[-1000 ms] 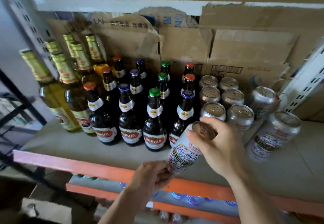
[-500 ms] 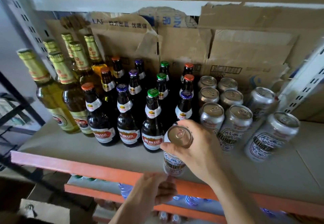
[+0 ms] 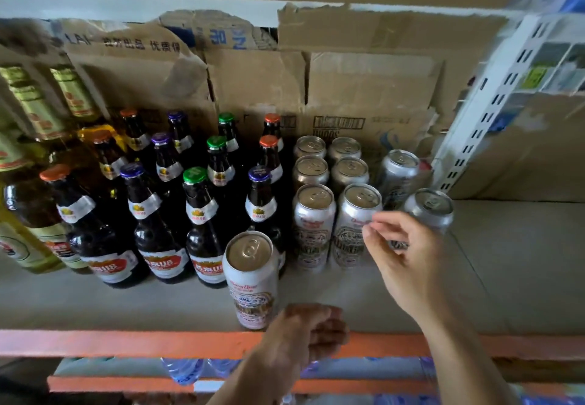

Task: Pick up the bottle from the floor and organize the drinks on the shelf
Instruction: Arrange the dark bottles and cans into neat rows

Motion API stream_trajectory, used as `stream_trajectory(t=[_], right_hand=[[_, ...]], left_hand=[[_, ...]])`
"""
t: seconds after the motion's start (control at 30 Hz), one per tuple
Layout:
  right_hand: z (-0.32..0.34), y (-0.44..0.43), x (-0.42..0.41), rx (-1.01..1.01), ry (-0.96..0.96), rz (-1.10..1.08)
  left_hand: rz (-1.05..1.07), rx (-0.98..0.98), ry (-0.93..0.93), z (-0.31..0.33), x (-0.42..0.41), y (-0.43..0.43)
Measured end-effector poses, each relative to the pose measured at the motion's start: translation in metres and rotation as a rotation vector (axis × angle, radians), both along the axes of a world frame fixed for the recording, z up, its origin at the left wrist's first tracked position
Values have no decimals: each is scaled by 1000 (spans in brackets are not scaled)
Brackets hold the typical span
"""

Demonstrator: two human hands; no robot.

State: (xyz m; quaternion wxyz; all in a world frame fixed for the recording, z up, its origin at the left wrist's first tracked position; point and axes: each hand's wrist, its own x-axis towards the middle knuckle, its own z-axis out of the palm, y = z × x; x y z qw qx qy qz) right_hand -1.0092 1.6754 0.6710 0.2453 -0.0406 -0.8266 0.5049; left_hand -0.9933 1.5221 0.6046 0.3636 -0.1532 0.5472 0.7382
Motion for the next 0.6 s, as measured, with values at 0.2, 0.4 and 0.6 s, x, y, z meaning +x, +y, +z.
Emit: stream_trajectory(t=[0.2, 0.4, 0.6], right_hand=[[4, 38, 8, -13, -15, -94], [8, 56, 6, -5, 10, -186], [11, 63, -3, 115, 65, -284]], left_hand=[[14, 63, 27, 6, -14, 36], [40, 81, 71, 9, -23, 63], [38, 92, 86, 11, -30, 73]])
